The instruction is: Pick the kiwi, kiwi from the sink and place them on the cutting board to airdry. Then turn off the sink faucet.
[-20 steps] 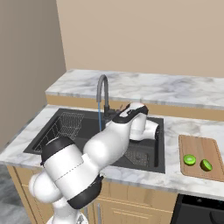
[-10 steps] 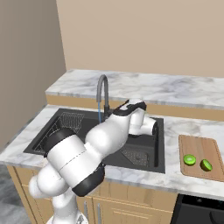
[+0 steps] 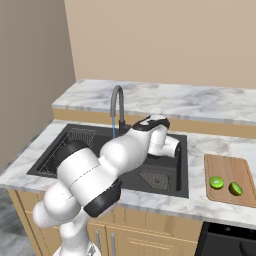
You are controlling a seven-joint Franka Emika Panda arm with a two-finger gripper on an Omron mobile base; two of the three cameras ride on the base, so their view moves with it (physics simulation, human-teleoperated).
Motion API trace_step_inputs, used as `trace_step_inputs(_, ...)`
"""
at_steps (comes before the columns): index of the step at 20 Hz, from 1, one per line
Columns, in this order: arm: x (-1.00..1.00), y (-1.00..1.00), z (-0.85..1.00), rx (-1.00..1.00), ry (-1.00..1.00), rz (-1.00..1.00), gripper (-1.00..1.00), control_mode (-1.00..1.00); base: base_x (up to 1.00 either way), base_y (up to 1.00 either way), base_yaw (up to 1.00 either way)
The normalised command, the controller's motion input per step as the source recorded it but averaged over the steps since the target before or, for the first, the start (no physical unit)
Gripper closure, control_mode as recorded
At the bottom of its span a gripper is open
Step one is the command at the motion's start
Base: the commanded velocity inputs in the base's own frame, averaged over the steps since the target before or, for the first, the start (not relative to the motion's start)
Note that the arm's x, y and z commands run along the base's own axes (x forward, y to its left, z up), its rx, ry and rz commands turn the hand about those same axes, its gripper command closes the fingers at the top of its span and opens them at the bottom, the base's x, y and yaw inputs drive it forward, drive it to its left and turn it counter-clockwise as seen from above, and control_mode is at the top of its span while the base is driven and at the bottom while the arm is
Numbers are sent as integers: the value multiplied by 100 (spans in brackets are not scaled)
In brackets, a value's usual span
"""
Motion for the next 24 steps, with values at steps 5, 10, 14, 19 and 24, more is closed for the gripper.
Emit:
trace_step_inputs(5,15,0,-1,0,-3,-1,-100,-100,0,0,0)
trace_step_inputs(10,18,0,0,0,-3,0,-100,-100,0,0,0)
trace_step_inputs(14,8,0,-1,0,-4,0,-100,-100,0,0,0)
trace_step_inputs(19,5,1,-1,0,-5,-1,-100,-100,0,0,0)
trace_step_inputs(24,5,4,0,0,-4,-3,-100,-100,0,0,0)
